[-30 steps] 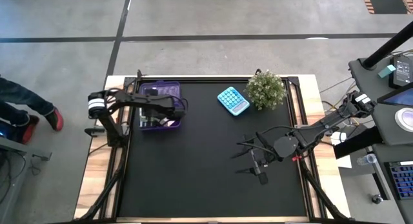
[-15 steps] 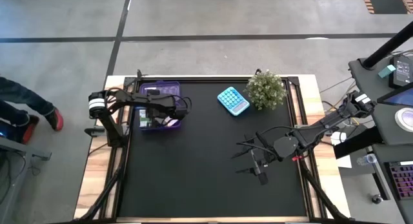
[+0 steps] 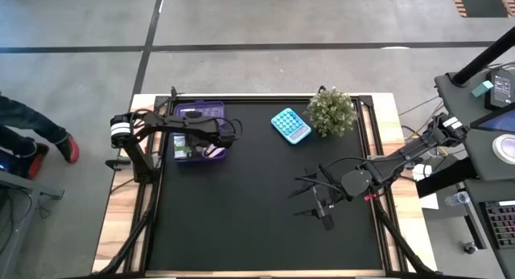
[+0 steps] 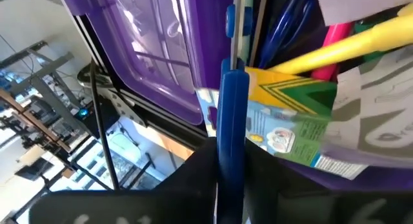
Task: Pack school essentials
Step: Put the blue scissors into the purple supply box, then return to Home Position
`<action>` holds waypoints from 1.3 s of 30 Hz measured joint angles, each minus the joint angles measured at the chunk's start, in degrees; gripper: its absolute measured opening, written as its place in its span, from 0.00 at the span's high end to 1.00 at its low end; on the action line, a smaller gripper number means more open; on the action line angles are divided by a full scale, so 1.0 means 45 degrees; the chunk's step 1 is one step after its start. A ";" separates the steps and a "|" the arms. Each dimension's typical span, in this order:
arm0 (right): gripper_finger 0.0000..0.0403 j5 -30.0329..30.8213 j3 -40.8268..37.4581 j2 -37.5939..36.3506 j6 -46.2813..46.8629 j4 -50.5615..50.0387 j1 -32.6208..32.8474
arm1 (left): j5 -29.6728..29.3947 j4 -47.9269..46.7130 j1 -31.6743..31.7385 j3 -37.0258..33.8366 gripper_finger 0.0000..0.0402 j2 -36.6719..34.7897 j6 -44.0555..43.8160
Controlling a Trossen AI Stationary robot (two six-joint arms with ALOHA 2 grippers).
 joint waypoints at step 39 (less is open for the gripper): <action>0.40 0.0001 0.0000 0.0005 0.0016 -0.0002 -0.0005 | 0.2753 -0.2616 -0.1040 0.2539 0.70 -0.0644 -0.1658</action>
